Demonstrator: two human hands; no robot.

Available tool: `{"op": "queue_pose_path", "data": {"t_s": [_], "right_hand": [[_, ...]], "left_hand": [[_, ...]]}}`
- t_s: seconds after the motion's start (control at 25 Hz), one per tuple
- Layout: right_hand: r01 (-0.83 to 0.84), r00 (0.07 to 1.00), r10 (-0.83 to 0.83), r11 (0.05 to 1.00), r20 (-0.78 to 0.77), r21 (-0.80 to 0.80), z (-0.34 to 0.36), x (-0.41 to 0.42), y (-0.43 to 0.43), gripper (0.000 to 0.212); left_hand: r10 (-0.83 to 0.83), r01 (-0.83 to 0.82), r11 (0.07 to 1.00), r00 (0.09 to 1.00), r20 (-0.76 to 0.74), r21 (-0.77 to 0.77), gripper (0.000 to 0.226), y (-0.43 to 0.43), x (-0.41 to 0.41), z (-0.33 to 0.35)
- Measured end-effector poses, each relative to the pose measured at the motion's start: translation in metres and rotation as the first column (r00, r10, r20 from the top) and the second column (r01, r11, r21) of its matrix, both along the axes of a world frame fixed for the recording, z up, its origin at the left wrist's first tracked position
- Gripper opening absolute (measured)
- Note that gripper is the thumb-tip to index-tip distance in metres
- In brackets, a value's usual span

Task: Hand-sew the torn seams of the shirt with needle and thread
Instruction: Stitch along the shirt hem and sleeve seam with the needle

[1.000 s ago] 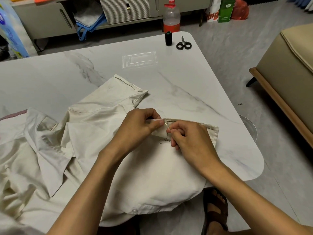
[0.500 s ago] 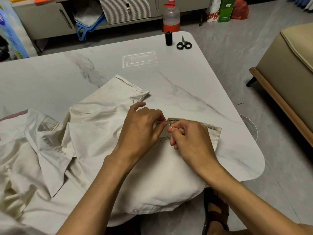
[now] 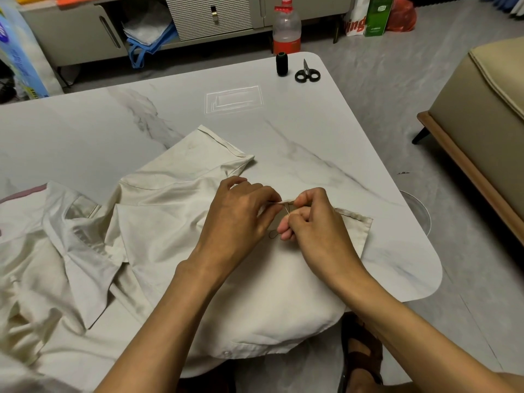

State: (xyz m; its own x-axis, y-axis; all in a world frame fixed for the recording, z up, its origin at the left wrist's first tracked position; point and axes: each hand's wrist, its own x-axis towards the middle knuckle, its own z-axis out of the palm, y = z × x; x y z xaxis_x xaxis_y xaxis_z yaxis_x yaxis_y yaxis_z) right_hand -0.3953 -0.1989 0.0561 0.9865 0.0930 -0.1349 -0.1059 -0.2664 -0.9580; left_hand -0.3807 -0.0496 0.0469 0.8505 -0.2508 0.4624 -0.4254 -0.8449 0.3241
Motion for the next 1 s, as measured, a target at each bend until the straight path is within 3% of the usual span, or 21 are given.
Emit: {"op": "queue_pose_path", "data": {"t_s": [0.24, 0.44, 0.56, 0.64, 0.72, 0.8, 1.0], "right_hand": [[0.000, 0.994, 0.009, 0.997, 0.110, -0.079, -0.001, -0.001, -0.002, 0.020], [-0.012, 0.996, 0.013, 1.000, 0.094, -0.015, 0.001, -0.001, 0.001, 0.023], [0.022, 0.977, 0.032, 0.969, 0.213, -0.246, 0.007, -0.001, -0.006, 0.005], [0.163, 0.927, 0.010, 0.889, 0.376, -0.428, 0.016, 0.002, -0.014, 0.007], [0.271, 0.906, -0.076, 0.859, 0.416, -0.434, 0.026, 0.010, -0.024, 0.011], [0.231, 0.942, -0.110, 0.898, 0.318, -0.374, 0.027, 0.020, -0.030, 0.014], [-0.027, 0.999, 0.032, 0.957, 0.010, -0.290, 0.023, 0.027, -0.027, 0.013]], "left_hand": [[-0.101, 0.101, 0.995, 0.995, 0.014, -0.018, 0.015, 0.002, 0.001, 0.001], [-0.085, 0.085, 0.995, 0.996, 0.004, -0.043, 0.014, 0.007, 0.002, 0.001], [-0.029, 0.028, 0.998, 1.000, -0.008, -0.061, 0.007, 0.010, 0.003, 0.001], [-0.017, 0.014, 0.996, 1.000, -0.023, -0.091, 0.006, 0.012, 0.004, 0.001], [-0.019, 0.015, 0.994, 0.999, -0.032, -0.104, 0.007, 0.012, 0.003, 0.001], [-0.028, 0.024, 0.994, 0.999, -0.030, -0.107, 0.007, 0.012, 0.003, 0.002], [-0.054, 0.053, 0.993, 0.999, -0.003, -0.102, 0.010, 0.011, 0.002, 0.005]]}}
